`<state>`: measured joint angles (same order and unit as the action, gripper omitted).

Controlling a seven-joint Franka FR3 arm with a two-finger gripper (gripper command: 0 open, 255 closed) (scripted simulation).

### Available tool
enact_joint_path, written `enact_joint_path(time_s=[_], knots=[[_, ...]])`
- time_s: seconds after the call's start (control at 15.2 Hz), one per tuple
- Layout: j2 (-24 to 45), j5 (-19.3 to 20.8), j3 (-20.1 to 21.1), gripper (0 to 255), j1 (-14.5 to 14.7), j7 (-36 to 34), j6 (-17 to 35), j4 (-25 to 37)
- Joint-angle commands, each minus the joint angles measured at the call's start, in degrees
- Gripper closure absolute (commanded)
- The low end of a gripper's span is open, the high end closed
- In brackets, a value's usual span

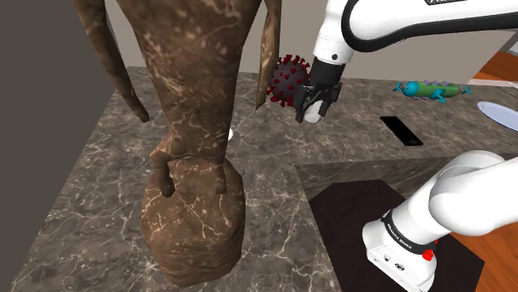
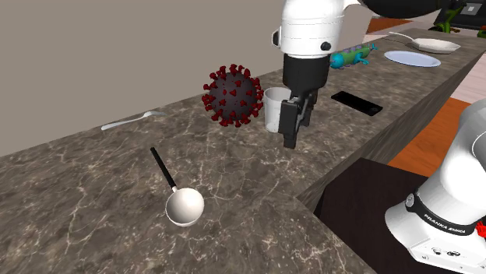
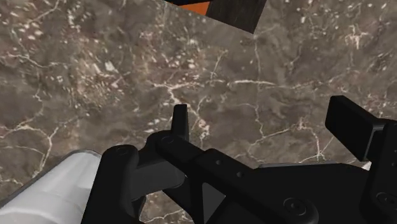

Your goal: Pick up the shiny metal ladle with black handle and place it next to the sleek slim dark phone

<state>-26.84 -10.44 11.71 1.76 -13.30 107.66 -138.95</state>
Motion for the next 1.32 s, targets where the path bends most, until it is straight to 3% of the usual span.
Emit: enact_joint_path(time_s=[0.0, 0.53, 0.92, 1.25], knots=[[3.26, -0.38, 1.84, 0, -0.03, -3.38, 3.78, 0.93], [19.02, 3.41, 7.81, 0, -0.85, -17.70, 15.37, 9.94], [31.83, 10.93, 9.57, 0, -0.19, -29.80, 20.57, 20.03], [42.53, 17.83, 8.40, 0, 2.41, -39.17, 22.07, 30.76]])
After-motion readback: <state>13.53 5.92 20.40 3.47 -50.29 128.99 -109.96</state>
